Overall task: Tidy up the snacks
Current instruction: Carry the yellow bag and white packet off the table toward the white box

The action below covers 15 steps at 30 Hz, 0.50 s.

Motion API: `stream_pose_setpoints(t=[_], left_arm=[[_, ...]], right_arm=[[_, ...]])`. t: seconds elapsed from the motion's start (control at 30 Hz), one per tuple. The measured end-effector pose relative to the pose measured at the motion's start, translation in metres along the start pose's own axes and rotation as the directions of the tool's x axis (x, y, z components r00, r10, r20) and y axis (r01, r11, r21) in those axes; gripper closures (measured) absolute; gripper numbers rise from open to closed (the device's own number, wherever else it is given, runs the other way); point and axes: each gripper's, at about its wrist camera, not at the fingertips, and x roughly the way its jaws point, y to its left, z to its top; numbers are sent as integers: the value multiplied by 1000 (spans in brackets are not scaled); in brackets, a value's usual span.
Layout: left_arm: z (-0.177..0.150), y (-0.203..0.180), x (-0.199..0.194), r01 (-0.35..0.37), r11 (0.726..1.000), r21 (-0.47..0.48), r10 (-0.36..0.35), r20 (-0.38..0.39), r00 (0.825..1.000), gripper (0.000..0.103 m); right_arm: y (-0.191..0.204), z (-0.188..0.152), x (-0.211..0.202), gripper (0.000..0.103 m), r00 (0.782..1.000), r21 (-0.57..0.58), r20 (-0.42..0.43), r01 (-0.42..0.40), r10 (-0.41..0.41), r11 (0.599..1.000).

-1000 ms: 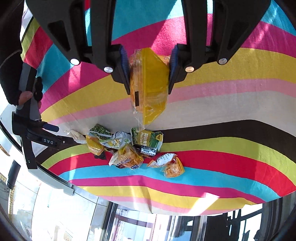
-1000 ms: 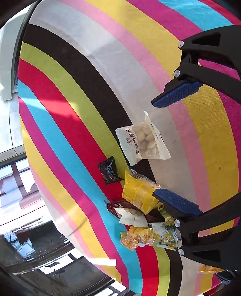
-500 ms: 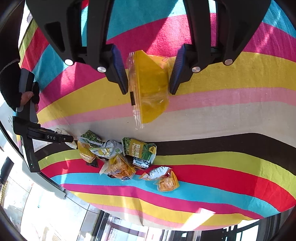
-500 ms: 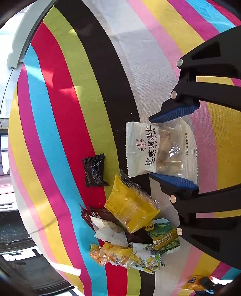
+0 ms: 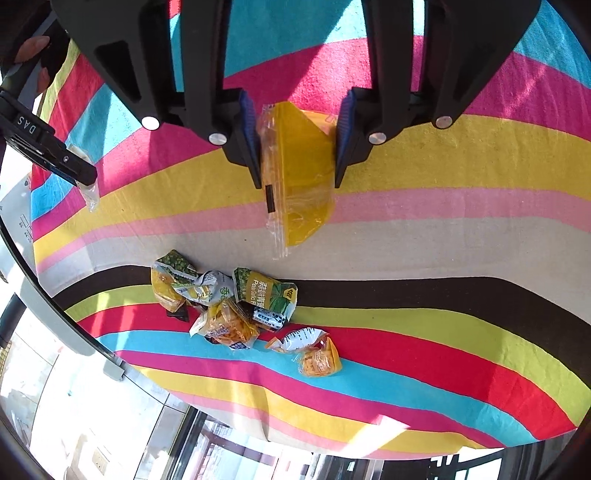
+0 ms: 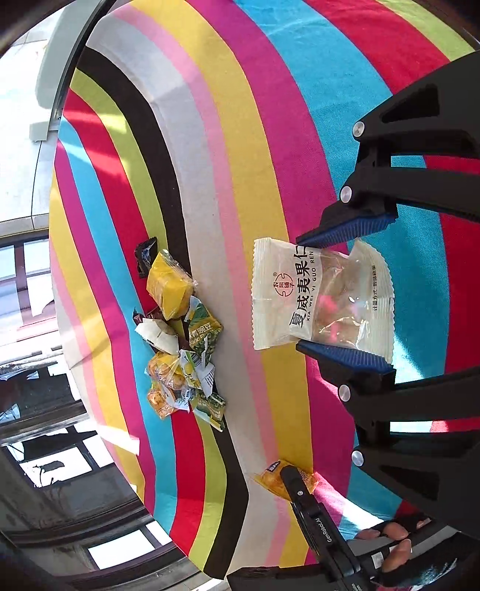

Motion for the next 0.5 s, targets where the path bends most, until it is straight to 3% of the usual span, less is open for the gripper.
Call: stream_pose_setpoints(t=[0.3, 0.5], left_arm=[[-51, -21, -42, 25, 999, 29, -26, 13, 1000, 68], [-58, -25, -47, 59, 997, 50, -61, 21, 998, 68]], right_arm=[[22, -49, -25, 53, 1000, -73, -20, -15, 13, 997], [19, -70, -37, 53, 1000, -78, -17, -18, 17, 997]])
